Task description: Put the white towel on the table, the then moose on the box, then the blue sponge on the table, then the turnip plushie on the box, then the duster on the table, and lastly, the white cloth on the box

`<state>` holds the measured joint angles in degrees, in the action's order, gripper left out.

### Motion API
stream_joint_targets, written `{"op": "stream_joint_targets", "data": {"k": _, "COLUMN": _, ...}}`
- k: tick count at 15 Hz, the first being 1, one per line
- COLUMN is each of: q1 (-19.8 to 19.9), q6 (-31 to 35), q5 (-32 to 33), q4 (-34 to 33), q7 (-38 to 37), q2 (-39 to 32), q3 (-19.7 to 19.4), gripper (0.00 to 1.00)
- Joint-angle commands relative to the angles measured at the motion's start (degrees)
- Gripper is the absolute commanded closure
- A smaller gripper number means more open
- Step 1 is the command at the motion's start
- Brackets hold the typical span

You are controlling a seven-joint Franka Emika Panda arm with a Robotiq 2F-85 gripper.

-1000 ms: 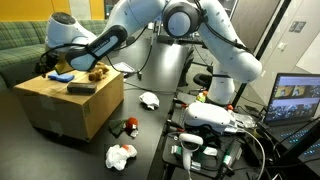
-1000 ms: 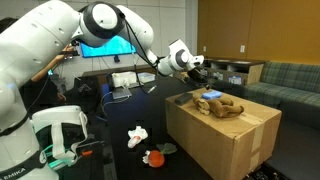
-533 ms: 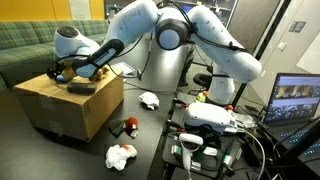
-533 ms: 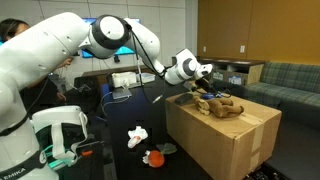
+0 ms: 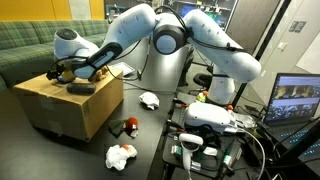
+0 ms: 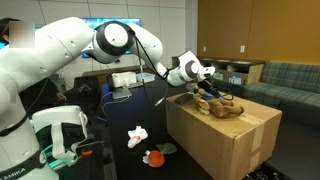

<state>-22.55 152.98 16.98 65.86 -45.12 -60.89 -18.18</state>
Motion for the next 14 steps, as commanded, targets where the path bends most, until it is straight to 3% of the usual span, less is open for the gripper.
{"op": "stream_joint_targets", "data": {"k": 1, "q1": 1.51, "q6": -2.30, "q5": -1.20, "q4": -1.57, "q7": 4.04, "q2": -0.47, "q3": 2.70, "gripper": 0.49}}
{"op": "stream_joint_targets", "data": {"k": 9, "q1": -0.26, "q6": -3.21, "q5": -0.89, "q4": 6.45, "q7": 8.87, "q2": 6.73, "q3": 5.66, "gripper": 0.71}}
{"op": "stream_joint_targets", "data": {"k": 14, "q1": -2.67, "q6": -2.34, "q5": -0.05, "q4": 14.69, "q7": 7.15, "q2": 13.75, "q3": 5.06, "gripper": 1.00}}
